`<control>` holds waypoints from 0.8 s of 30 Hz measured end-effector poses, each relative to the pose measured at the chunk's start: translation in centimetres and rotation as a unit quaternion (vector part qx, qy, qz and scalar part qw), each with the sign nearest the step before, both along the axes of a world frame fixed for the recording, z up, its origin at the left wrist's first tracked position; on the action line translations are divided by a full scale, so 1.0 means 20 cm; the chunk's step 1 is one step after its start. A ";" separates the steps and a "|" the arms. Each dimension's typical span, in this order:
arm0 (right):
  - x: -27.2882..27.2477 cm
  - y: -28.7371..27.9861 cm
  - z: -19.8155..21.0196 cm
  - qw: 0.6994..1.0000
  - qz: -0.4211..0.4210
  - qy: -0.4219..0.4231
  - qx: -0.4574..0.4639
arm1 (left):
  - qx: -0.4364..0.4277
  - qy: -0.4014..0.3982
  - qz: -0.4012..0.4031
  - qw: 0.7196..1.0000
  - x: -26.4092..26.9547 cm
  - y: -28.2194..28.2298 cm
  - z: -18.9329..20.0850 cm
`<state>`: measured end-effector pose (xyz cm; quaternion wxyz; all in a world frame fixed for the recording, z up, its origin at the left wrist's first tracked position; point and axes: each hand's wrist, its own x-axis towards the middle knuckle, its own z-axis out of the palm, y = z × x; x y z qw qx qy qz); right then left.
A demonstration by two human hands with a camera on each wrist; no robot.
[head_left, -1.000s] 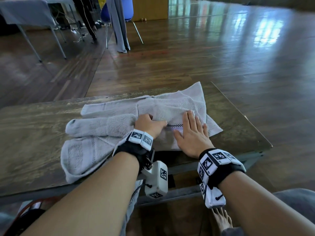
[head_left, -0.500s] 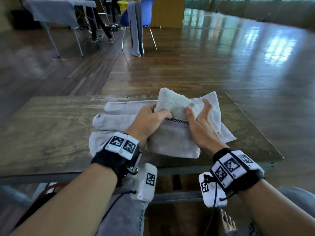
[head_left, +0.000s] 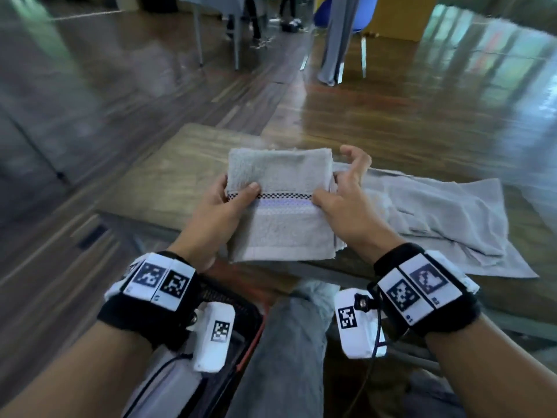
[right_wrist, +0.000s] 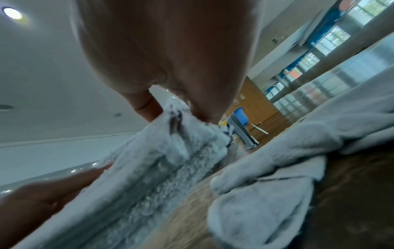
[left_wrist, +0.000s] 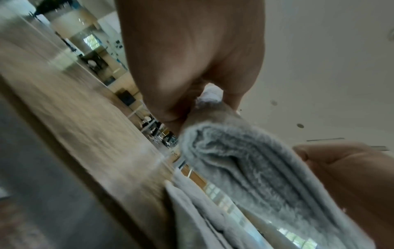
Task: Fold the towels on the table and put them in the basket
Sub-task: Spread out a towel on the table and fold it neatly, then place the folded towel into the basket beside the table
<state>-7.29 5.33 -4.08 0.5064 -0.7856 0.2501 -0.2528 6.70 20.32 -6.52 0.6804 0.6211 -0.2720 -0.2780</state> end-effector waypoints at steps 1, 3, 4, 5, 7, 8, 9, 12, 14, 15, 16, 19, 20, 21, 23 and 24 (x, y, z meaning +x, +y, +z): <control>0.06 0.07 0.00 1.000 0.027 0.007 0.000 | 0.006 -0.004 0.024 1.000 0.02 0.09 -0.01; 0.15 0.22 0.00 0.997 0.068 0.035 -0.005 | 0.022 -0.006 0.078 0.997 0.05 0.29 -0.04; 0.19 0.30 -0.01 0.995 0.088 0.050 -0.014 | 0.030 0.000 0.108 0.994 0.07 0.38 -0.06; 0.23 0.37 -0.03 0.992 0.105 0.063 -0.019 | 0.038 0.012 0.137 0.990 0.08 0.47 -0.09; 0.32 0.52 -0.08 0.989 0.128 0.077 -0.011 | 0.073 0.034 0.183 0.980 0.11 0.63 -0.17; 0.37 0.58 -0.11 0.987 0.135 0.083 -0.007 | 0.095 0.042 0.198 0.975 0.13 0.70 -0.21; 0.42 0.64 -0.15 0.986 0.142 0.093 -0.007 | 0.117 0.049 0.212 0.969 0.15 0.77 -0.27; 0.57 0.79 -0.32 0.974 0.179 0.138 0.014 | 0.165 0.084 0.257 0.948 0.17 0.93 -0.48; 0.65 0.84 -0.47 0.964 0.196 0.176 0.028 | 0.208 0.099 0.288 0.929 0.17 0.99 -0.63; 0.68 0.86 -0.54 0.959 0.201 0.195 0.033 | 0.229 0.109 0.295 0.921 0.17 1.00 -0.70; 0.71 0.87 -0.61 0.954 0.206 0.216 0.038 | 0.250 0.120 0.291 0.916 0.17 1.00 -0.77; 0.78 0.87 -0.82 0.929 0.213 0.300 0.051 | 0.286 0.154 0.250 0.912 0.15 0.98 -0.98; 0.80 0.86 -0.88 0.919 0.214 0.326 0.052 | 0.296 0.170 0.239 0.909 0.15 0.96 -1.05; 0.81 0.85 -0.93 0.911 0.215 0.349 0.052 | 0.309 0.183 0.229 0.905 0.15 0.94 -1.11; 0.84 0.83 -1.04 0.895 0.215 0.388 0.050 | 0.331 0.210 0.210 0.896 0.15 0.90 -1.22; 0.85 0.82 -1.09 0.887 0.215 0.406 0.046 | 0.340 0.228 0.201 0.890 0.16 0.87 -1.28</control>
